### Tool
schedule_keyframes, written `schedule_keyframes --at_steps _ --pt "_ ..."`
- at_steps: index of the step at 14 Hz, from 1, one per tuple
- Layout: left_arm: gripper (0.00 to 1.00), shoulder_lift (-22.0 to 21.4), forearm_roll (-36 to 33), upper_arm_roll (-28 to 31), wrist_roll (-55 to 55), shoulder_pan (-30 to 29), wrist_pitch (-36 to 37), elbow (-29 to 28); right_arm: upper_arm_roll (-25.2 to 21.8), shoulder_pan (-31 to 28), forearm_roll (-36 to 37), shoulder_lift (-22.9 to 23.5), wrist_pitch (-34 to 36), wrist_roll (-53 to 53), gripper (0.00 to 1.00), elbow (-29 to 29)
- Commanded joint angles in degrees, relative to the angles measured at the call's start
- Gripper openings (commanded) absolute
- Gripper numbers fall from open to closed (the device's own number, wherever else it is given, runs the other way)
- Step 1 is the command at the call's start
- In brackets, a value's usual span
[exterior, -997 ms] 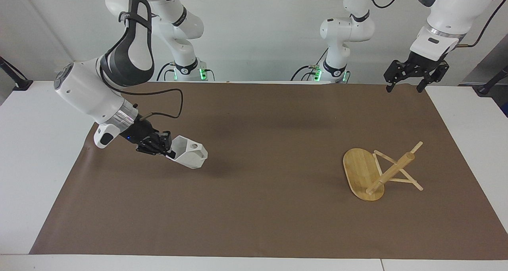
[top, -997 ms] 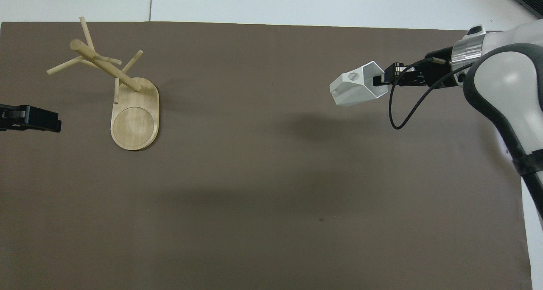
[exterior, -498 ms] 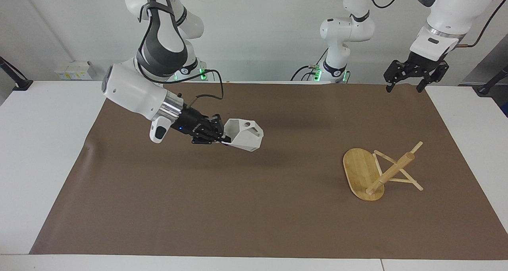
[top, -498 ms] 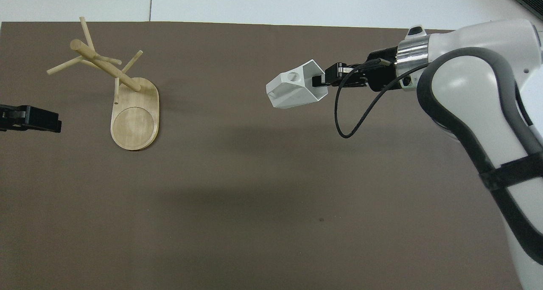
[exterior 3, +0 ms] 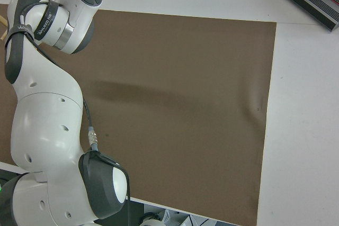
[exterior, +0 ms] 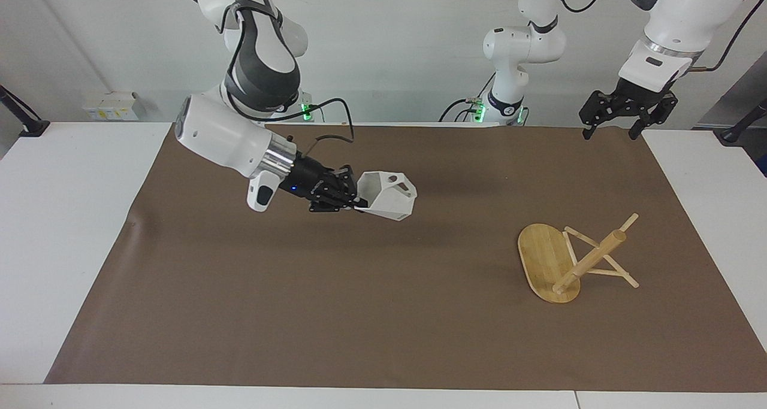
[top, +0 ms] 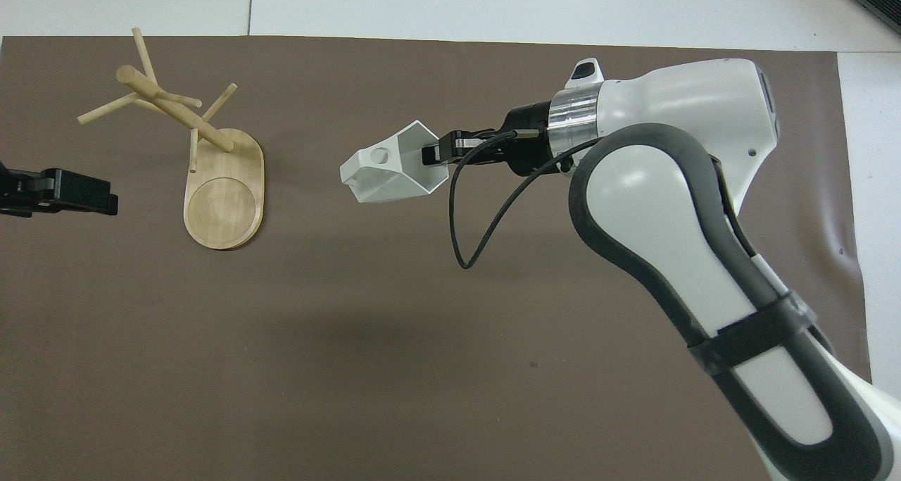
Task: Hang cup on rack
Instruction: 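Lift the white cup with the right gripper and carry it toward the rack, then hold the cup with the right gripper while the left gripper grasps it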
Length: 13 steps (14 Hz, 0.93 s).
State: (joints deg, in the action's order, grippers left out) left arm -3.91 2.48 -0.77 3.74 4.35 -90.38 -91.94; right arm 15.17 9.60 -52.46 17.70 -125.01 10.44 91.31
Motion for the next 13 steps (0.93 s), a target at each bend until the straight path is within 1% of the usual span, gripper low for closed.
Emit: schedule_keyframes --at_steps 1,2,4,5,6,8,11,13 --pt "1.0 -1.4 0.9 0.4 1.0 0.8 -1.5 -2.0 0.1 0.9 -4.7 -0.3 -1.3 -1.8 0.0 0.0" --pt "1.0 -1.5 1.8 0.4 -1.5 0.8 -2.4 -2.4 0.6 0.9 -7.5 -0.3 -1.3 -1.8 0.0 -0.4" --pt "1.0 -1.5 2.4 0.4 -13.3 0.7 -5.1 -3.2 0.9 0.9 -10.7 -0.3 -1.4 -1.8 0.0 -1.0" --pt "1.0 -1.6 3.2 0.4 -17.0 0.7 -5.3 -3.4 0.9 0.9 -11.3 -0.3 -1.4 -1.8 0.0 -1.0" --pt "1.0 -1.8 5.7 0.4 -20.3 0.5 -5.8 -3.7 0.9 1.4 -11.5 -0.3 -1.5 -1.8 0.0 -1.0" --pt "1.0 -2.2 9.1 0.4 -30.4 0.3 -8.0 -5.1 1.0 2.1 -13.2 -0.3 -2.5 -1.6 0.0 -1.0" --pt "1.0 -2.5 12.7 0.4 -42.2 0.5 -9.1 -6.0 1.2 2.4 -13.3 -0.3 -1.6 -0.9 0.0 -1.0" --pt "1.0 -2.6 13.6 0.4 -50.4 0.8 -10.5 -6.7 1.2 2.8 -13.3 -0.3 -1.6 -0.9 0.0 -0.9"
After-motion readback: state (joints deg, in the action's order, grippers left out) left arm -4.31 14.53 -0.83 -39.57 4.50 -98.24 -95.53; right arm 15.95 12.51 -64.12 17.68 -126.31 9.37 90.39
